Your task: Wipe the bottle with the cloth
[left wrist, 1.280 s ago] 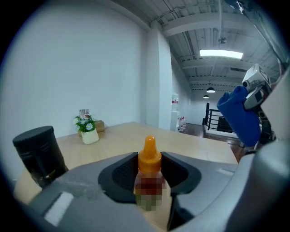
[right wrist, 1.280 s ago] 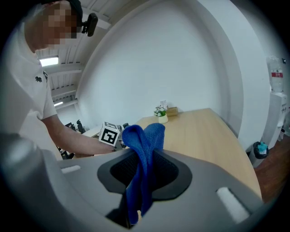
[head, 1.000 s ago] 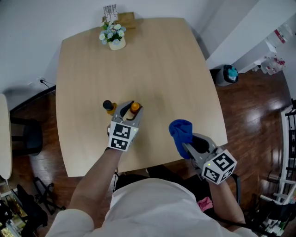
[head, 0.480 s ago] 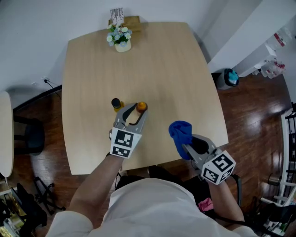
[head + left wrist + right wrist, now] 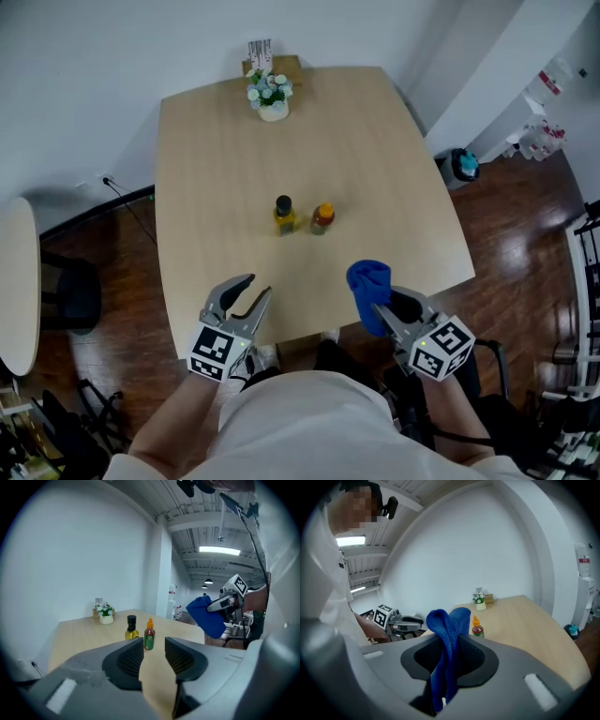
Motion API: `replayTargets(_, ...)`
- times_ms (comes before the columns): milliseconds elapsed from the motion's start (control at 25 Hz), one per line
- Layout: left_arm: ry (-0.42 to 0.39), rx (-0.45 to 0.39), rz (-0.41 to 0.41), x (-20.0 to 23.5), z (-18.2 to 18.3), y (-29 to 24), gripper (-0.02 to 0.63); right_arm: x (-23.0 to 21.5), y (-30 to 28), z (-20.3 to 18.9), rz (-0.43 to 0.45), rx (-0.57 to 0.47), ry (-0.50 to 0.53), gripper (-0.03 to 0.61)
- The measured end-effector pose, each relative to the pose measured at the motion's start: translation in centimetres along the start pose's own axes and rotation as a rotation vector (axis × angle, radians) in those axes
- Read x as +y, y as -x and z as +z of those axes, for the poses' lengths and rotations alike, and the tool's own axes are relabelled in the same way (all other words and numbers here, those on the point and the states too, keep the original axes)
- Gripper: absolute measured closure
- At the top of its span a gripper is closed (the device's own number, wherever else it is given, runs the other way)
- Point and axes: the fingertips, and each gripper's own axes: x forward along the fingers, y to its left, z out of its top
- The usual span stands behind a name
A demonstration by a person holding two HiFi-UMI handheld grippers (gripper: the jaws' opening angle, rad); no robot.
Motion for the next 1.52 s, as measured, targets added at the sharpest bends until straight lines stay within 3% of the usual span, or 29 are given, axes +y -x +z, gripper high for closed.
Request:
replayTargets(280, 0.033, 0.069, -0.148, -1.1, -6.6, 6.9, 0.466, 7.6, 2.6, -4.9, -0.123, -0.025, -0.074, 0.486)
replayTargets(560, -0.05, 0.031, -0.206, -5.7, -7.0, 11.1, 0.488, 13.6, 8.4, -8.6, -0.183, -0.109, -0.09, 0.486)
replayTargets(840, -0.125, 0.059, -0.223, -15.1, -8.5, 17.4, 0.489, 19.2, 19.5, -13.9, -0.205, -0.175, -0.07, 0.486)
replayTargets(1120, -0.162, 0.032, -0.256, -26.6, -9.5, 26.0, 0.5, 25.3, 28.2, -22.9, -0.192, -0.189, -0.155, 0.486)
replayTargets(1320, -0.179, 0.081, -0.283, -29.3, -11.4, 30.4, 0.505, 28.7, 29.0, -24.0, -0.158, -0.219, -0.135, 0.486)
replayTargets(1520, -0.16, 0.03, -0.328, -30.0, -10.0, 32.3, 0.505, 31.6, 29.4, -23.1, -0.172, -0.258, -0.102, 0.486)
